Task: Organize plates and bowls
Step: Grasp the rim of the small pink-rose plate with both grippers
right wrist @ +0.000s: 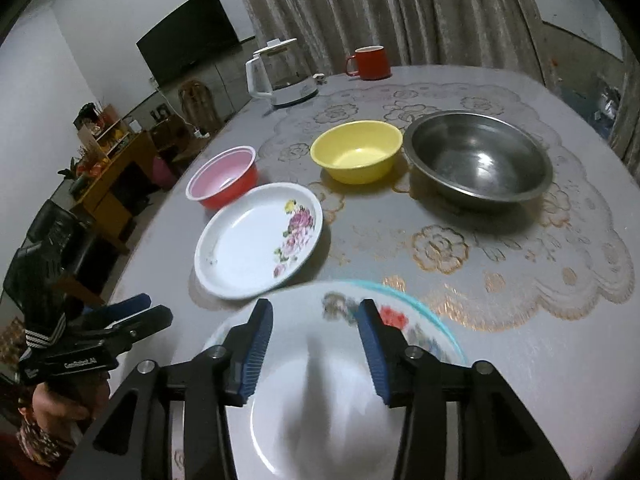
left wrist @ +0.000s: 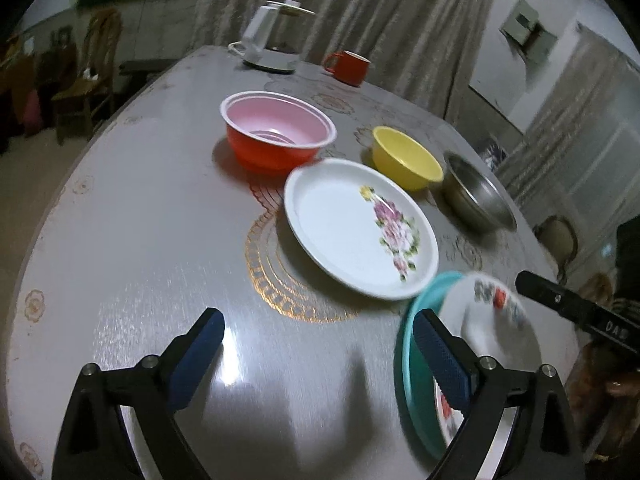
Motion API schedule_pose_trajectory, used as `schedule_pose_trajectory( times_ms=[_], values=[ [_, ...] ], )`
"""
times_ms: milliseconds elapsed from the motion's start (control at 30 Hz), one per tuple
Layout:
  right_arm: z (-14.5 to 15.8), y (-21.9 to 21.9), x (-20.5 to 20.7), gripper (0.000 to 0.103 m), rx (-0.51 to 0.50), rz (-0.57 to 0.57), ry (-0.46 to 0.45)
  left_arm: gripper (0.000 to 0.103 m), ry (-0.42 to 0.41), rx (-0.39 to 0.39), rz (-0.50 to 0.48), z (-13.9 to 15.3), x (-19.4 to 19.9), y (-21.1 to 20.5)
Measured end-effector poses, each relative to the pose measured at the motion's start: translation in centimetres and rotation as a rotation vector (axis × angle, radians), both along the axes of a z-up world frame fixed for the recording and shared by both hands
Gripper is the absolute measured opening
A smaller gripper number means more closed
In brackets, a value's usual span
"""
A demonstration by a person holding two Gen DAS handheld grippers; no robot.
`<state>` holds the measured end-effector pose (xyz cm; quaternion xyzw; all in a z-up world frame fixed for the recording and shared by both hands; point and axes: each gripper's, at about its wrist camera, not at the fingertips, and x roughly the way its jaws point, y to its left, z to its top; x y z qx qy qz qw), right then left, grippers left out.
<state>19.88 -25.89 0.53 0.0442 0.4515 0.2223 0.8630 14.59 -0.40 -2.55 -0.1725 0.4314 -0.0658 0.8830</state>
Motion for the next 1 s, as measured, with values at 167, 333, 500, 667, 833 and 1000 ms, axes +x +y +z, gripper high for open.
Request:
schedule_pose_trajectory(
  times_ms=[167, 333, 500, 667, 833, 1000],
  values=[
    [-1.1, 0.0, 3.5, 0.064, 0.124, 0.039, 0.103, 0.098, 0.02, -0.06, 0.049, -0.4, 1.5, 1.1],
    [-3.1, -0.4, 7.4, 0.064, 0.241, -0.012, 0.251, 0.098, 0.02, -0.102, 0.056, -0.9, 2.6, 1.2],
    [-4.0, 0.9, 9.3, 0.061, 0.177, -0.011, 0.263, 0.095, 0.006, -0.111, 0.041, -1.3, 3.4, 1.0],
    [-4.0, 2.4, 10.5, 0.049, 0.105, 0.028, 0.234, 0.087, 0.005, -0.125, 0.024, -1.7, 4.2, 1.0],
    [-4.5, 3.8, 11.6, 0.038, 0.05, 0.052, 0.228, 0.083, 0.0, -0.107, -0.019, -1.9, 5.0, 0.3],
    [-5.4, 5.0, 12.7, 0.035, 0.044, 0.072, 0.252, 0.06, -0.01, -0.113, -0.061, -2.3, 5.4, 0.1]
  ],
)
